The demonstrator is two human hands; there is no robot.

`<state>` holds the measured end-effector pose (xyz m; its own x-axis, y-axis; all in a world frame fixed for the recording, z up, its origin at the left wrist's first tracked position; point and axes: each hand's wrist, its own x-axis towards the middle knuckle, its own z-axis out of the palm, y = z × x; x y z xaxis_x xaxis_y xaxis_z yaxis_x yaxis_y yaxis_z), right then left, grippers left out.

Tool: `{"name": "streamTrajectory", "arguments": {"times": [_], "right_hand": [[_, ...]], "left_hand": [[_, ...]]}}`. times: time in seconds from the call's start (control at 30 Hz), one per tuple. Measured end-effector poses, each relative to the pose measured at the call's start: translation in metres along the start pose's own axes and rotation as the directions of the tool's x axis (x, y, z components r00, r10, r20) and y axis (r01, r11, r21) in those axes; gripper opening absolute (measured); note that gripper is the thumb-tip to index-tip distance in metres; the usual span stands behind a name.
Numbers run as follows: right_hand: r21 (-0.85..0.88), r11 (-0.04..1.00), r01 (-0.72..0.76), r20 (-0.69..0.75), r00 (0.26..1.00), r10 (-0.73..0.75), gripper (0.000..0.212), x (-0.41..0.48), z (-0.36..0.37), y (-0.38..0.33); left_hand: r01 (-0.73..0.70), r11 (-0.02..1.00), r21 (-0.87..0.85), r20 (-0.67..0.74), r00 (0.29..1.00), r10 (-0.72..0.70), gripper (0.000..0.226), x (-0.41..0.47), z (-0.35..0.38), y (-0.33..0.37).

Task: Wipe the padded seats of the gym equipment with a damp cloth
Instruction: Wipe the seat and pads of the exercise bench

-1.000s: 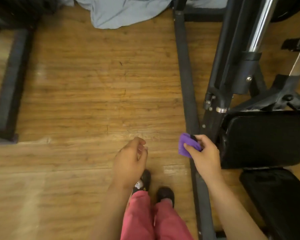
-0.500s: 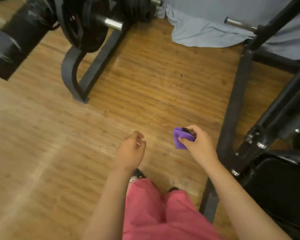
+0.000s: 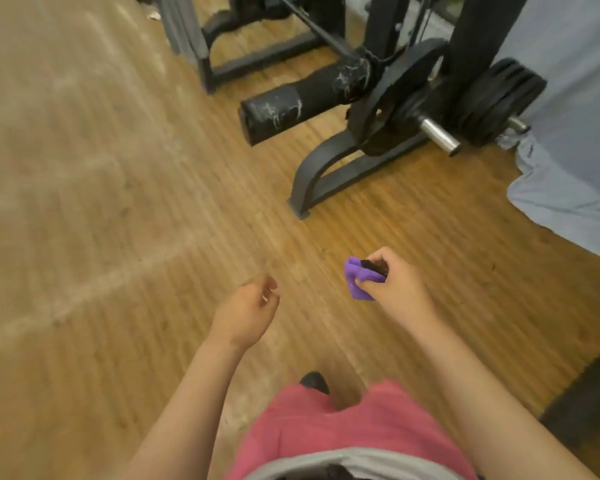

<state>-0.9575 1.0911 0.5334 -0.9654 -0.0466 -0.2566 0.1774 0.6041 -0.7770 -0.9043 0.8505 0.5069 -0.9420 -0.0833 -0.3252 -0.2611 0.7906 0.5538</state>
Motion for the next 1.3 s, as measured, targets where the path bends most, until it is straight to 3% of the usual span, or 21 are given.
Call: {"name": "streamTrajectory", "arguments": {"times": [0.13, 0.23, 0.4, 0.6, 0.73, 0.9, 1.1, 1.2, 1.3], "right_hand": [[-0.024, 0.992, 0.125, 0.188, 0.975, -0.118, 0.017, 0.035, 0.053, -0.052], [0.005, 0.978, 0.208, 0.348, 0.917, -0.197, 0.017, 0.052, 0.098, -0.091], [-0.043, 0.938, 0.345, 0.599, 0.76, -0.252, 0.024, 0.083, 0.177, -0.148], [0.01, 0.874, 0.486, 0.77, 0.554, -0.317, 0.021, 0.13, 0.285, -0.234], [0.046, 0.806, 0.59, 0.855, 0.394, -0.337, 0.02, 0.145, 0.356, -0.298], [0.102, 0.654, 0.75, 0.937, 0.148, -0.317, 0.016, 0.13, 0.442, -0.356], [0.216, 0.566, 0.795, 0.968, -0.101, -0.228, 0.022, 0.043, 0.54, -0.389], [0.276, 0.496, 0.823, 0.96, -0.208, -0.188, 0.025, -0.018, 0.59, -0.399], [0.304, 0.445, 0.842, 0.953, -0.268, -0.144, 0.028, -0.086, 0.639, -0.411]], "left_hand": [[0.128, 0.988, -0.084, -0.12, 0.983, -0.137, 0.017, -0.009, -0.033, -0.044], [0.223, 0.962, -0.158, -0.185, 0.95, -0.251, 0.019, -0.018, -0.052, -0.074], [0.366, 0.888, -0.276, -0.271, 0.857, -0.438, 0.019, -0.023, -0.084, -0.128], [0.504, 0.765, -0.402, -0.273, 0.731, -0.625, 0.025, -0.008, -0.135, -0.203], [0.562, 0.636, -0.529, -0.275, 0.595, -0.755, 0.018, -0.023, -0.176, -0.25], [0.578, 0.419, -0.7, -0.276, 0.323, -0.905, 0.031, -0.087, -0.195, -0.295], [0.491, 0.172, -0.854, -0.18, 0.031, -0.983, 0.002, -0.175, -0.16, -0.331], [0.439, 0.081, -0.895, -0.116, -0.052, -0.992, 0.002, -0.221, -0.144, -0.357], [0.409, 0.012, -0.913, -0.057, -0.099, -0.993, 0.001, -0.28, -0.134, -0.388]]}}
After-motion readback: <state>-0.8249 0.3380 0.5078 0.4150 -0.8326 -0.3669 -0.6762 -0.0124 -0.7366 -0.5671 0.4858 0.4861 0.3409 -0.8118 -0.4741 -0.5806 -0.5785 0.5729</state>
